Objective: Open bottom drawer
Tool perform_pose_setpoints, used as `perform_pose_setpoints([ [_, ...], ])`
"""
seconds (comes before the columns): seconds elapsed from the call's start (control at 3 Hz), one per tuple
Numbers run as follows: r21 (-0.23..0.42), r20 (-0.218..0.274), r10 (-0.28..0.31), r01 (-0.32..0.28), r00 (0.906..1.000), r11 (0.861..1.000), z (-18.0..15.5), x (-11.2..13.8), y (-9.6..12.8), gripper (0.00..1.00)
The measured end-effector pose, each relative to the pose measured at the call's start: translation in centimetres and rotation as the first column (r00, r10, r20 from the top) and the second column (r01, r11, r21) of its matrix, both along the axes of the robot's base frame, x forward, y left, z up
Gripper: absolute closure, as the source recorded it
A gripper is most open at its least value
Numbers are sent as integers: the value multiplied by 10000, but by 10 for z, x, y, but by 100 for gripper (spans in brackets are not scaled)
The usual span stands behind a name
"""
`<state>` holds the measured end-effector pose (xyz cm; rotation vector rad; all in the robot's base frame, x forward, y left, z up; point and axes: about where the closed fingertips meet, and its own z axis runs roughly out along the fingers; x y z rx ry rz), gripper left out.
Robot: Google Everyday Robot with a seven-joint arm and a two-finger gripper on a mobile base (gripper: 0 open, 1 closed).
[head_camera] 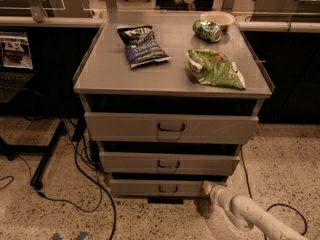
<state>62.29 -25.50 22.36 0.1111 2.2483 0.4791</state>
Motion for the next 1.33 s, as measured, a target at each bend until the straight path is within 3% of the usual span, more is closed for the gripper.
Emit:
perform_pose_setpoints([
  [0.33,-57,-2,-181,180,9998,9998,-15,30,12,100],
  [0.67,-66,-34,-173,173,9998,9998,-15,30,12,100],
  [1.0,-279,-780,-16,-6,9970,9996,-25,30,12,100],
  [1.33,-339,-2068,91,-165,9783,9993,-33,19,15,100],
])
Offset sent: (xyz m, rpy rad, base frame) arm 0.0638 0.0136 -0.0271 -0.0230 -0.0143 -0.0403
